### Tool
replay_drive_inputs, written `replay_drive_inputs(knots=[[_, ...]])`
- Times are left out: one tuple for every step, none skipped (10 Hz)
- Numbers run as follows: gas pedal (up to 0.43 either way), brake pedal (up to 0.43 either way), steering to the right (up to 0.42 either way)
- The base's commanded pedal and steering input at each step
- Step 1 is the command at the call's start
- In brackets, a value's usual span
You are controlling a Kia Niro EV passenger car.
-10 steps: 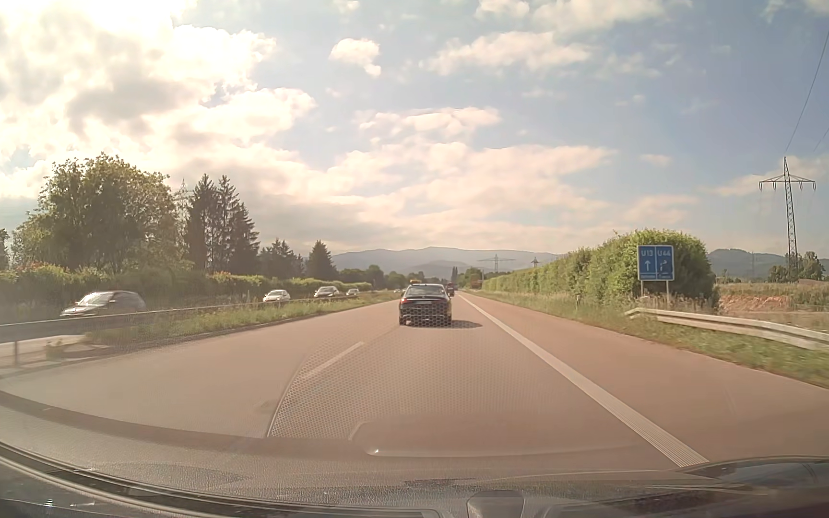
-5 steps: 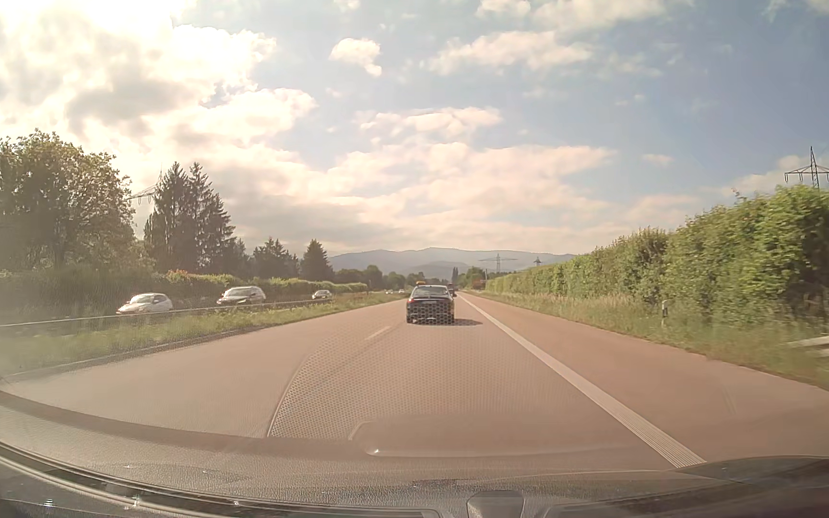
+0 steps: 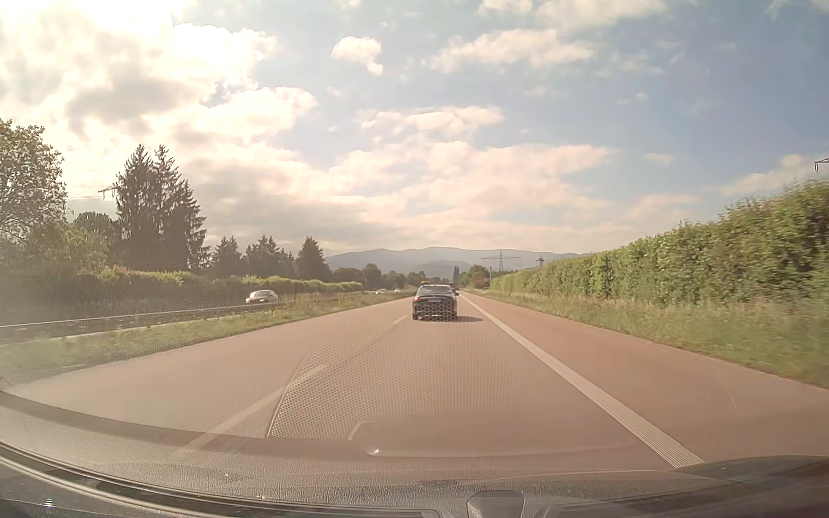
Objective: Follow the waypoints while adhering to traffic rules and regulations
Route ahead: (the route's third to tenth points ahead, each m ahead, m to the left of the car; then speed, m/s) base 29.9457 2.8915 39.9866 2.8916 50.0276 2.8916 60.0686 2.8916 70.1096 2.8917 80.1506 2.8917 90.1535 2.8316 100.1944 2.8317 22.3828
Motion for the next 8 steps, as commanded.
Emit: replay_drive_inputs(knots=[[0.22, 0.0, -0.003], [0.22, 0.0, -0.003], [0.22, 0.0, -0.003], [0.22, 0.0, -0.003], [0.22, 0.0, -0.003], [0.22, 0.0, -0.002], [0.22, 0.0, -0.002], [0.22, 0.0, -0.002]])
